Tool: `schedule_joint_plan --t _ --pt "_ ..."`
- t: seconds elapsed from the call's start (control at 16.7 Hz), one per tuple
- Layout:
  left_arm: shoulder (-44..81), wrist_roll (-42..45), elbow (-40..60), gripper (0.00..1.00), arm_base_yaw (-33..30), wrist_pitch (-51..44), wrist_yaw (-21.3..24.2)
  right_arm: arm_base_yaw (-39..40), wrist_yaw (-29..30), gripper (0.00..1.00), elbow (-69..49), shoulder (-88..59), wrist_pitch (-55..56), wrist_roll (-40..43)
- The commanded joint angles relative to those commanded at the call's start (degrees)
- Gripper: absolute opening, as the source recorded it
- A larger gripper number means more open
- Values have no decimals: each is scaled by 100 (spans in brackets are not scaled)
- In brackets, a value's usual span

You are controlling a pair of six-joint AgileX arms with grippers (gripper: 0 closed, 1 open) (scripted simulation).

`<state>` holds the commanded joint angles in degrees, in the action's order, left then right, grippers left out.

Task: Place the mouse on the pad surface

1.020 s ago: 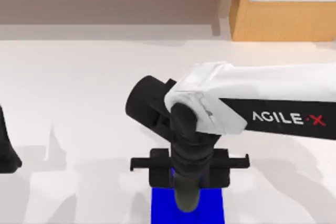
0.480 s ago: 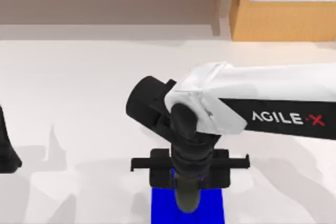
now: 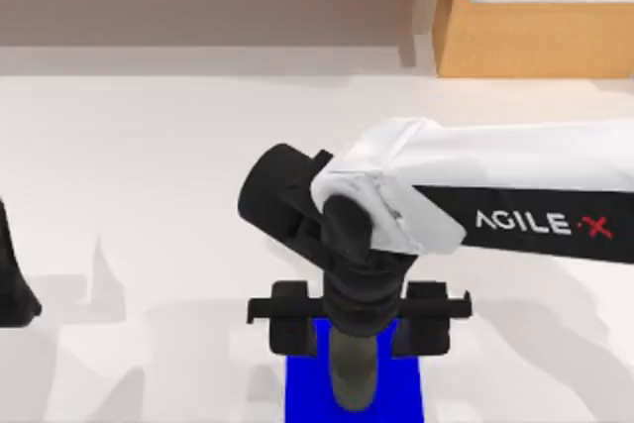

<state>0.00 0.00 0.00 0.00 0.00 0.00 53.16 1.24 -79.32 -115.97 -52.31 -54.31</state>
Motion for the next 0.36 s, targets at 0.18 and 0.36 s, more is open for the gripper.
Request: schedule_joint_plan --t 0.18,0.36 --pt "0 0 0 100 0 0 0 0 0 100 0 0 0 0" --pt "0 0 0 100 0 0 0 0 0 100 0 0 0 0"
